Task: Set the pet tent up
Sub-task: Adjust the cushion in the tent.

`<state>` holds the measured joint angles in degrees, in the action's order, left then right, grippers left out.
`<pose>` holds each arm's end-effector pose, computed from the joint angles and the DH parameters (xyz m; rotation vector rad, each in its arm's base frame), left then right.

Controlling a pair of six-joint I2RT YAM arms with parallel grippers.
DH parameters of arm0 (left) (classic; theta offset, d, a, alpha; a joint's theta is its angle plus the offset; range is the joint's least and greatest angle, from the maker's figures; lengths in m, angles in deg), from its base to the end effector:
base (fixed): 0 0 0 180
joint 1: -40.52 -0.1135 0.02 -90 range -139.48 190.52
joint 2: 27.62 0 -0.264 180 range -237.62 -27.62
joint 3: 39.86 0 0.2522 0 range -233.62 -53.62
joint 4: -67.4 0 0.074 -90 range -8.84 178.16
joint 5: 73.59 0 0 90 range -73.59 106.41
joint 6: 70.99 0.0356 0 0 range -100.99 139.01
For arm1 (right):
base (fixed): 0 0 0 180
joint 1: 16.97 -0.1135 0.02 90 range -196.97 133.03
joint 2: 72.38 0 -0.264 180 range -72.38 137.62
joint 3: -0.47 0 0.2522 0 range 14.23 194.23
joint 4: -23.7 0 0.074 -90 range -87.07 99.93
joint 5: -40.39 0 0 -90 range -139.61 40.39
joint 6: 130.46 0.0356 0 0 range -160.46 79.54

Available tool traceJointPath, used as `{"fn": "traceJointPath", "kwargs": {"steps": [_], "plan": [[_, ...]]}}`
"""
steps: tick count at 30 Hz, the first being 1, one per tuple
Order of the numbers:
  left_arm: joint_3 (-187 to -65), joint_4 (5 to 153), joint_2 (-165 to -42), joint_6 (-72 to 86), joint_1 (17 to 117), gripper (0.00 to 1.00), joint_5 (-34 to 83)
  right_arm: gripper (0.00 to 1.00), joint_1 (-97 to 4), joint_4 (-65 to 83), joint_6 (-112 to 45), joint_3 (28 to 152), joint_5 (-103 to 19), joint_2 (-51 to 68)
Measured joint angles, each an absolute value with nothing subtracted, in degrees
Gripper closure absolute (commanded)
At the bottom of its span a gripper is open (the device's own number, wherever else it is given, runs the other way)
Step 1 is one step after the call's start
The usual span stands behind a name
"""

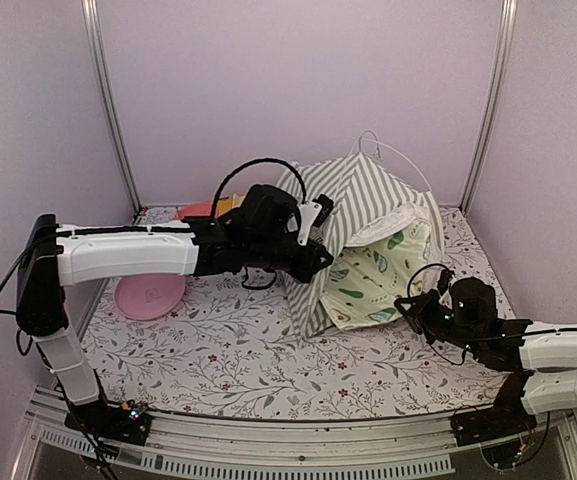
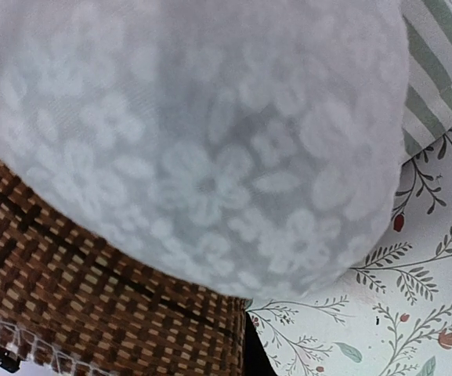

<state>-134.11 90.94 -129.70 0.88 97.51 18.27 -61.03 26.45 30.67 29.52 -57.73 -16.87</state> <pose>0.2271 -0.3517 0.2803 0.7599 2.0933 -0.7909 0.1446 0.1329 0.1748 0.6060 2.0875 1.1146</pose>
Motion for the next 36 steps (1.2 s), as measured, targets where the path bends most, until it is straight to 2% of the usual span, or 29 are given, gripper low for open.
{"fn": "traceJointPath", "kwargs": {"steps": [16,28,36], "plan": [[-132.71,87.36,-128.93,1.74,98.67,1.00,28.85,1.00,-54.32,30.80,30.96,33.48,-62.99,-13.03],[-130.28,85.61,-128.04,5.84,97.12,1.00,42.21,1.00,-54.75,44.20,23.79,36.39,-56.30,3.89],[-124.88,87.09,-121.33,8.29,92.18,1.00,48.46,1.00,-54.95,41.99,19.90,34.83,-60.81,-2.73]]}}
